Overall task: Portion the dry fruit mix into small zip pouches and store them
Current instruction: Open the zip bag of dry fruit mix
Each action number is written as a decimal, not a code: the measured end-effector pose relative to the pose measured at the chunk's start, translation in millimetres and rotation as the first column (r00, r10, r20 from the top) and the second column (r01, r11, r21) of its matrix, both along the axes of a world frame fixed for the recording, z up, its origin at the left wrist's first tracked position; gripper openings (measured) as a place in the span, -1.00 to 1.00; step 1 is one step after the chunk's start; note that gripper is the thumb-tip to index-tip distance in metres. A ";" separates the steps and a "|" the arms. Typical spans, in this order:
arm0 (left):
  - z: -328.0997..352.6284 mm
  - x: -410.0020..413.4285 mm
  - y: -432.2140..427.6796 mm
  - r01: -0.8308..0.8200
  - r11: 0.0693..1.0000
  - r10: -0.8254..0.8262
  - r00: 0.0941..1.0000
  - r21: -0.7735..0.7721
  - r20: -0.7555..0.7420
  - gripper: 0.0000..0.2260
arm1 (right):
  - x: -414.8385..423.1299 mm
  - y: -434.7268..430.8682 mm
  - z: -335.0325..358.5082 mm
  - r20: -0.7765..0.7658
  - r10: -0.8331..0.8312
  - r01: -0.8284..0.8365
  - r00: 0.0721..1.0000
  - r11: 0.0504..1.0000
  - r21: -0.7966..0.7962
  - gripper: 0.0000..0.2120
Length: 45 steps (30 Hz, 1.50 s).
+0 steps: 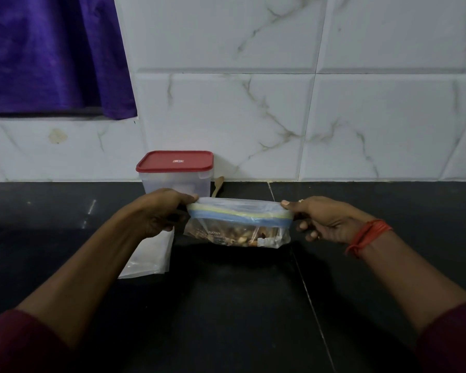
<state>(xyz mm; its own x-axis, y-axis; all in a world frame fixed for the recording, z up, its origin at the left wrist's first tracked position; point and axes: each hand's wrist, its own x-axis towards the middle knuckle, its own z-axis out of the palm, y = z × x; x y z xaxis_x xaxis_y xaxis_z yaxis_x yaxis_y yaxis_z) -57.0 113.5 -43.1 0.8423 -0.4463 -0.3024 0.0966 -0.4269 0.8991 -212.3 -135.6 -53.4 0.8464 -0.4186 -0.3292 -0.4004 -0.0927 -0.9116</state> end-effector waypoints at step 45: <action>-22.7 -26.9 1.3 -0.400 0.621 -0.096 0.815 -0.674 -0.571 -0.40 | -10.1 21.2 -15.0 0.264 -0.416 0.018 0.870 0.562 0.827 -0.74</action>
